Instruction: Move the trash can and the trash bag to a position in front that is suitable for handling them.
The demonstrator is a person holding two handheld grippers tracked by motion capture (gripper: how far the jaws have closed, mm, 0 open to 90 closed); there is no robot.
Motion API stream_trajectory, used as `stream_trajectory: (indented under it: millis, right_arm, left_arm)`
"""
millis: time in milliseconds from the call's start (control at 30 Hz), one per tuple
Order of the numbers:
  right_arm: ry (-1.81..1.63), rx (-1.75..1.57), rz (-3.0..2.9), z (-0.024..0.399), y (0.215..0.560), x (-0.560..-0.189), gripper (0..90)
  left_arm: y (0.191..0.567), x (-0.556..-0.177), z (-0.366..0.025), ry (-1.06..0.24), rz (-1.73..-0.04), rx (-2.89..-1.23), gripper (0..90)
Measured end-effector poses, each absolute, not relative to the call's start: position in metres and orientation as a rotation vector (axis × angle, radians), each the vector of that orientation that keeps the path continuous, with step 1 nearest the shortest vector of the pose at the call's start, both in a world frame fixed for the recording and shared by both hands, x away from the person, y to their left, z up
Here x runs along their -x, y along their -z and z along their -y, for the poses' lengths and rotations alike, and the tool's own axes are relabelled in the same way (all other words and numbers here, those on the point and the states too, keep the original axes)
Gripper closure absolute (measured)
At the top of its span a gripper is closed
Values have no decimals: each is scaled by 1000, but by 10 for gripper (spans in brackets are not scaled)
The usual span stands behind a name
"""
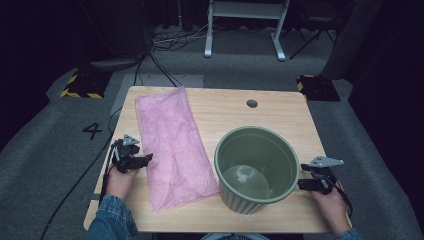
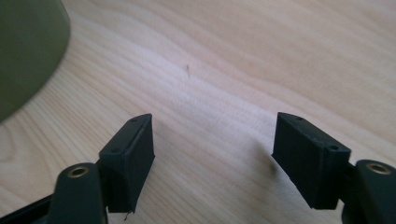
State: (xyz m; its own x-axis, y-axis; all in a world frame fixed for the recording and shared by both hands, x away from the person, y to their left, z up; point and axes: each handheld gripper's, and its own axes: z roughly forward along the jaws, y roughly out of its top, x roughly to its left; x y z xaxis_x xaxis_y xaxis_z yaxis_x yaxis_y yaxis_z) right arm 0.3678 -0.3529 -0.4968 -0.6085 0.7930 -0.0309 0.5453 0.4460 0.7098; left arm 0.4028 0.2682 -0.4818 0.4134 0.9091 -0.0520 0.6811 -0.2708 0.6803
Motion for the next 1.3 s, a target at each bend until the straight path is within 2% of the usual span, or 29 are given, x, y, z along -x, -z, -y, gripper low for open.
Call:
stream_trajectory:
  millis: [233, 600, 700, 867, 1000, 1133, 1267, 1300]
  right_arm:
    - [-1027, -1150, -2301, 352, 503, -368, 217]
    - [-1024, -1151, -2300, 351, 504, -368, 213]
    - [-1024, -1152, -2300, 351, 504, -368, 213]
    - [-1024, -1153, -2299, 351, 504, -368, 214]
    - [-1024, -1154, -2299, 351, 504, -368, 213]
    - [-1024, -1154, -2299, 351, 504, -368, 213]
    - [-1026, -1155, -2298, 351, 504, -368, 215]
    - [-1028, -1156, -2298, 352, 504, -368, 219]
  left_arm:
    - [482, -417, -270, -447, -1400, -2035, 361]
    - [490, -452, -266, -496, -1510, -2043, 300]
    - [490, -453, -257, -512, -1516, -2051, 270]
    - [491, -448, -250, -503, -1485, -2069, 273]
    - [487, -443, -242, -490, -1489, -2080, 374]
    - [487, -438, -237, -495, -1437, -2086, 580]
    - [488, -435, -234, -506, -1411, -2081, 878]
    - [490, -435, -237, -476, -1389, -2052, 891]
